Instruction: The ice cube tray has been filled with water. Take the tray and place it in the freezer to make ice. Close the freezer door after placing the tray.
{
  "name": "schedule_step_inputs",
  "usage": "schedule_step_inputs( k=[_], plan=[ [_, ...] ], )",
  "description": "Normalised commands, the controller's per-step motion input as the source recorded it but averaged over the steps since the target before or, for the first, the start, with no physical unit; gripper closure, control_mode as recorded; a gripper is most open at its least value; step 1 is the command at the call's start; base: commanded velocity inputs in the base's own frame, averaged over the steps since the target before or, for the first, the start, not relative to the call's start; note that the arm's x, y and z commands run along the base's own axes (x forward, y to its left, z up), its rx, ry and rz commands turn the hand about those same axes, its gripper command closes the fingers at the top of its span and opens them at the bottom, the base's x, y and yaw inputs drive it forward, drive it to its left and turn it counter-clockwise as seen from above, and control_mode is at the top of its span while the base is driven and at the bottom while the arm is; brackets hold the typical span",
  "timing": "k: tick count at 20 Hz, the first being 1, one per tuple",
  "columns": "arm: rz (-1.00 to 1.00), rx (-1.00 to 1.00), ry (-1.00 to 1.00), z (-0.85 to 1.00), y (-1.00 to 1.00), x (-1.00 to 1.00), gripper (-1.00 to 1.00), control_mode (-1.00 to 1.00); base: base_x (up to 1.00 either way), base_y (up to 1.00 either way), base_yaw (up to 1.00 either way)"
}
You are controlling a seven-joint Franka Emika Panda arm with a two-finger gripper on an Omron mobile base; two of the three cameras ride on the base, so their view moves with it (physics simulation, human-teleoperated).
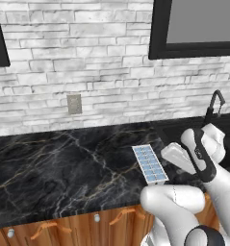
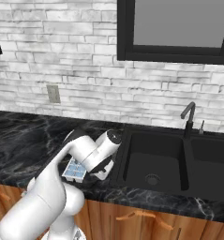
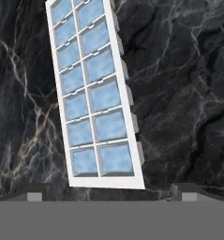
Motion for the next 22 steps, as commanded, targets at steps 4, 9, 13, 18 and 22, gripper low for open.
schedule_step_inputs(
  k=[4, 9, 13, 18, 22],
  plan=[
    [-0.02, 0.08, 0.09, -0.41, 0.01, 0.00, -1.00, -1.00, 0.00, 0.00, 0.00],
    [-0.03, 0.08, 0.06, -0.29, 0.10, 0.00, -1.00, -1.00, 0.00, 0.00, 0.00],
    [-0.04, 0.06, 0.02, -0.13, 0.20, 0.00, -1.00, -1.00, 0.00, 0.00, 0.00],
    [-0.06, 0.02, 0.05, -0.23, 0.10, 0.00, -1.00, -1.00, 0.00, 0.00, 0.00],
    [-0.06, 0.00, 0.05, -0.27, 0.12, 0.04, -1.00, -1.00, 0.00, 0.00, 0.00]
  ],
)
